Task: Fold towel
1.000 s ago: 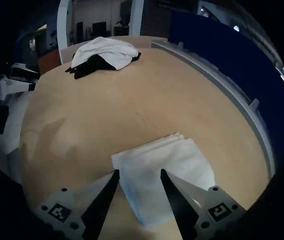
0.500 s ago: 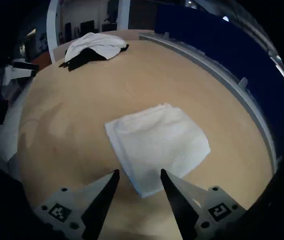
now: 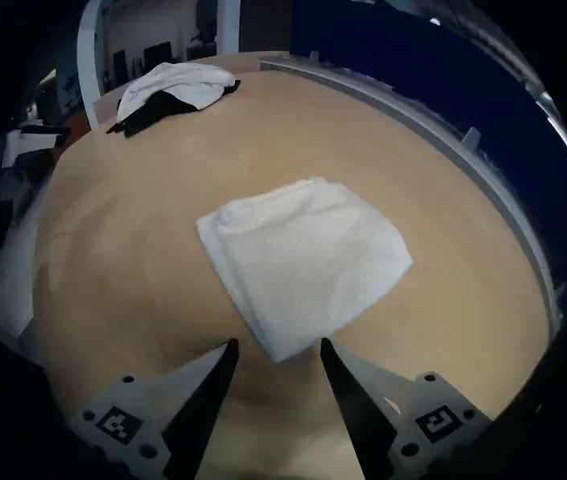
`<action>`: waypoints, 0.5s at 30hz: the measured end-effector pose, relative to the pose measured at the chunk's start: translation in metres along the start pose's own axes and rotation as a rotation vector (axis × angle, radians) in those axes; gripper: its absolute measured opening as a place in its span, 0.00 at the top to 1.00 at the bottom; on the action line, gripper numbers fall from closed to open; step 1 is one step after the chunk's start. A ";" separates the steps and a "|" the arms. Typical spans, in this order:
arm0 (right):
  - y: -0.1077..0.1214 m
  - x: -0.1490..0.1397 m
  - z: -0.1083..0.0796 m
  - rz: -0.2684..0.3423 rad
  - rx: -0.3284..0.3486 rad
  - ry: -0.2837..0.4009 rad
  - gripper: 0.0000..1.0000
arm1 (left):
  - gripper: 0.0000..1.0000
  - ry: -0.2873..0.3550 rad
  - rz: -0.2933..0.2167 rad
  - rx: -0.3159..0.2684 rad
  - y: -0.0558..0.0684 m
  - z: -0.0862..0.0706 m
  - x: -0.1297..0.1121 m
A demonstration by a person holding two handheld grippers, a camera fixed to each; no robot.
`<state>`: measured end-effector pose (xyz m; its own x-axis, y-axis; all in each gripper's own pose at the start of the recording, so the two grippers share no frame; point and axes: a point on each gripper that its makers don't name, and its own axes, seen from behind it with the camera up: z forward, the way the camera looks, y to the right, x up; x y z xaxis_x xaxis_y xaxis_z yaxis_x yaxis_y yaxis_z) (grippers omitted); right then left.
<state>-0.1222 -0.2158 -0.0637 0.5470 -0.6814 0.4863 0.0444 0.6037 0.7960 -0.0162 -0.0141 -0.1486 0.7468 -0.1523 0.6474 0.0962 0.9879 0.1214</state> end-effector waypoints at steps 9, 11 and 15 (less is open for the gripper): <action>0.001 -0.008 0.003 0.025 0.006 -0.016 0.53 | 0.06 -0.001 -0.007 -0.001 0.000 -0.002 0.000; 0.001 -0.009 0.004 0.030 0.009 -0.018 0.58 | 0.06 -0.001 -0.006 -0.002 0.000 -0.002 0.000; 0.001 -0.011 0.004 0.036 0.009 -0.023 0.66 | 0.06 -0.002 -0.003 -0.002 0.000 0.000 -0.001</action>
<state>-0.1314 -0.2095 -0.0666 0.5289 -0.6689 0.5224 0.0173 0.6238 0.7814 -0.0169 -0.0140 -0.1491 0.7451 -0.1548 0.6487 0.0995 0.9876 0.1214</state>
